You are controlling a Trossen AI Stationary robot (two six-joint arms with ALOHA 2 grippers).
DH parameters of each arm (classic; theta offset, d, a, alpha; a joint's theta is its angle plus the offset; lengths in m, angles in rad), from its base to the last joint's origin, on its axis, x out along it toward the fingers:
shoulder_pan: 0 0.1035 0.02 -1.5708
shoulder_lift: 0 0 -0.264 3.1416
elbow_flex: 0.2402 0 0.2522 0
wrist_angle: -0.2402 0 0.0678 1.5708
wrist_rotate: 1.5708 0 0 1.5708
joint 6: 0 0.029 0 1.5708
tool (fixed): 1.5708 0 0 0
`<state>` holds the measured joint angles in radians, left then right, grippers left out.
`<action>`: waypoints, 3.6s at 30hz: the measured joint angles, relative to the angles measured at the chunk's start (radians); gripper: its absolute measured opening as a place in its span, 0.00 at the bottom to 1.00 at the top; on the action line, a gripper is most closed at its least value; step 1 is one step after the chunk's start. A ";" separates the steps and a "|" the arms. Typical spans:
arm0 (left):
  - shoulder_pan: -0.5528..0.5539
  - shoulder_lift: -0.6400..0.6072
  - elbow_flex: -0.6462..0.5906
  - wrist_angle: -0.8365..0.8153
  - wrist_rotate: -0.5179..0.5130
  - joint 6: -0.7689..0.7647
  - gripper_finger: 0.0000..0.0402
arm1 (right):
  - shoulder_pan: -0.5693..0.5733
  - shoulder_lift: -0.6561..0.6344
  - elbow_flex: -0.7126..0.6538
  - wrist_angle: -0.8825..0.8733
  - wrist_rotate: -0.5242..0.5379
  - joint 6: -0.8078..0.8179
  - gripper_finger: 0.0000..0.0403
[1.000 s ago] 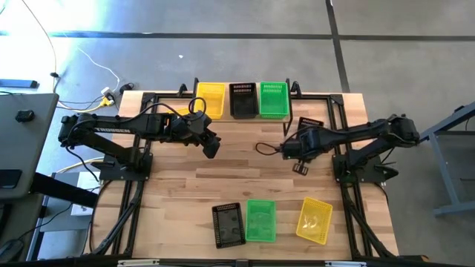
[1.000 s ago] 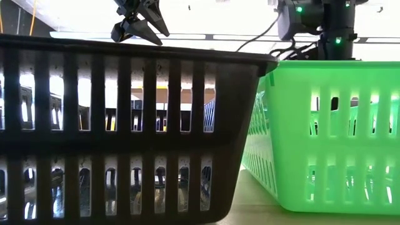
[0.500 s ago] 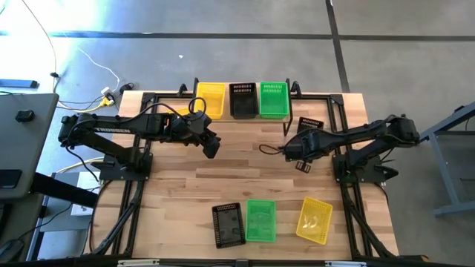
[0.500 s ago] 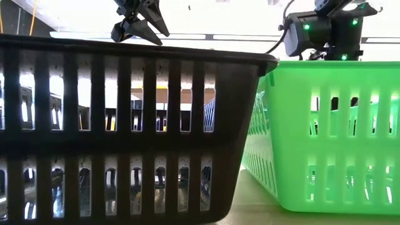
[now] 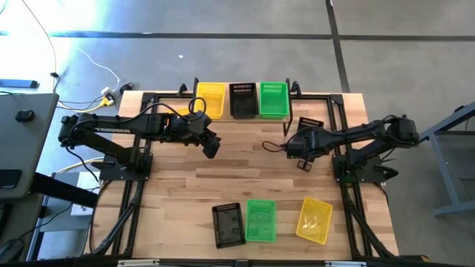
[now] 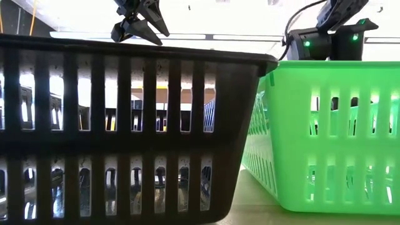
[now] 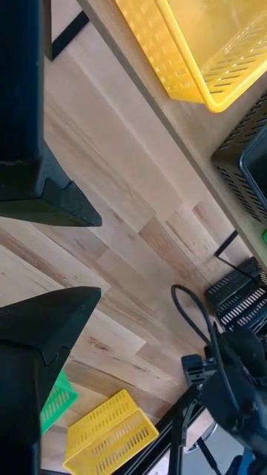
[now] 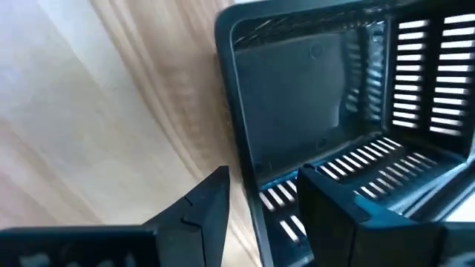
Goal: Stack baskets on shelf by color
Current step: Stack the top right black bin on the other black bin on the shelf
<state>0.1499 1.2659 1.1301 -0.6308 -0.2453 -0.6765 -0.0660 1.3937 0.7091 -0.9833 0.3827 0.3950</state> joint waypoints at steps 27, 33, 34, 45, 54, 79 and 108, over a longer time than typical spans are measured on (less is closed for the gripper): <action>0.000 0.000 0.000 0.000 0.061 0.092 0.33 | 0.107 0.000 0.330 -0.342 -0.053 0.478 0.00; 0.000 0.000 0.000 0.000 0.062 0.126 0.33 | 0.133 0.000 0.463 -0.529 0.029 0.641 0.00; 0.000 0.000 0.000 0.000 0.062 0.131 0.33 | 0.135 0.000 0.484 -0.557 0.042 0.657 0.00; 0.000 0.000 0.000 -0.007 0.061 0.131 0.33 | 0.068 0.009 0.744 -0.580 0.277 0.512 0.00; 0.000 0.000 0.000 -0.051 0.061 0.043 0.33 | -0.057 0.034 1.006 -0.418 0.427 0.046 0.00; -0.050 0.000 0.000 -0.399 0.061 -0.080 0.33 | -0.106 0.484 1.459 -0.332 0.031 -0.808 0.00; -0.068 0.000 0.000 -0.402 0.061 -0.080 0.33 | -0.143 0.619 1.461 -0.344 -0.022 -0.717 0.00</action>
<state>0.0822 1.2659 1.1297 -1.0328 -0.1844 -0.7570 -0.2089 2.0129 2.1696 -1.3277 0.3604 -0.3223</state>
